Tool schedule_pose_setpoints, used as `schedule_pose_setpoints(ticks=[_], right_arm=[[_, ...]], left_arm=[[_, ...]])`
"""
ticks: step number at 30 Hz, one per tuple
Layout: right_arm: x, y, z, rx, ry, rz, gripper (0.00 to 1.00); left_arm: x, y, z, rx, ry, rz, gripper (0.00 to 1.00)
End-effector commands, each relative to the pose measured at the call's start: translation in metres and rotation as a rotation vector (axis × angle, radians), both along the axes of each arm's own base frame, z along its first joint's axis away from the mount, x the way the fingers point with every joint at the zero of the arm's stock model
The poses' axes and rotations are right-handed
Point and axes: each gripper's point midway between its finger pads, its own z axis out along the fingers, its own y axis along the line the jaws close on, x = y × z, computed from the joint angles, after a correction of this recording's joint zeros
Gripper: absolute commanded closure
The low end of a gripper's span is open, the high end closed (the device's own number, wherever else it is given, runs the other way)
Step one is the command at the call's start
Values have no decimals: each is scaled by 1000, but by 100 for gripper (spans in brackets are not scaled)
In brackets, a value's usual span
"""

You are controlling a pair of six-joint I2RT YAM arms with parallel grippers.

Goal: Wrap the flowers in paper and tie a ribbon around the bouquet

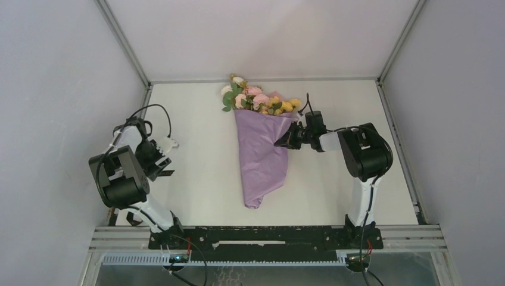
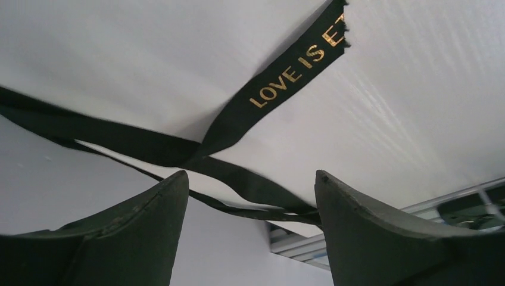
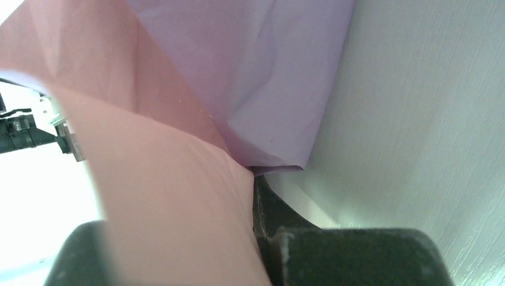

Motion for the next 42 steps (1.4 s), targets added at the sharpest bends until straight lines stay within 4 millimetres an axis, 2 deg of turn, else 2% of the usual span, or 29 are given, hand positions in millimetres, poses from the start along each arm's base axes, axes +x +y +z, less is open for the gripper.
schedule_pose_setpoints(ticks=[1,5,7,10,11,12,14,15,16,19,22,24,27,30,31,34,37,40,42], right_arm=[[3,3,20,-15,-70,13,100],[4,1,20,-24,-70,10,100],[3,1,20,-27,-69,11,100],[2,0,20,-27,-66,14,100],[2,0,21,-28,-67,16,100],[1,-1,21,-31,-67,17,100],[1,-2,24,-34,-72,16,100],[2,-2,27,-30,-75,15,100],[3,-2,29,-22,-78,11,100],[5,-2,36,-12,-73,-4,100],[7,-4,41,-26,-80,-16,100],[9,-7,44,-37,-82,-23,100],[13,-9,48,-55,-82,-26,100],[22,-14,54,-60,-81,-55,100],[26,-16,57,-54,-81,-69,100],[35,-17,64,-44,-80,-101,100],[45,-15,74,-40,-85,-119,100],[55,-12,86,-17,-83,-144,100],[62,-9,98,13,-88,-167,100]], left_arm=[[17,18,-5,51,25,-181,18],[10,29,-27,79,136,-191,13],[13,38,-37,119,152,-180,11],[23,45,-50,144,151,-148,16],[24,44,-52,135,158,-133,23],[23,43,-54,121,168,-119,36],[23,37,-52,96,169,-90,81],[24,30,-49,77,155,-80,98],[26,22,-43,49,131,-68,100],[34,-29,-13,-147,26,-34,100],[31,-98,30,-342,-47,-100,100],[13,-150,57,-441,-31,-211,100],[-30,-227,93,-567,17,-435,100],[-75,-287,112,-618,86,-588,100],[-96,-307,115,-623,129,-664,100],[-150,-344,122,-650,255,-798,100],[-198,-365,119,-627,364,-942,100],[-209,-383,107,-572,379,-998,100],[-217,-397,106,-581,444,-1012,100]])
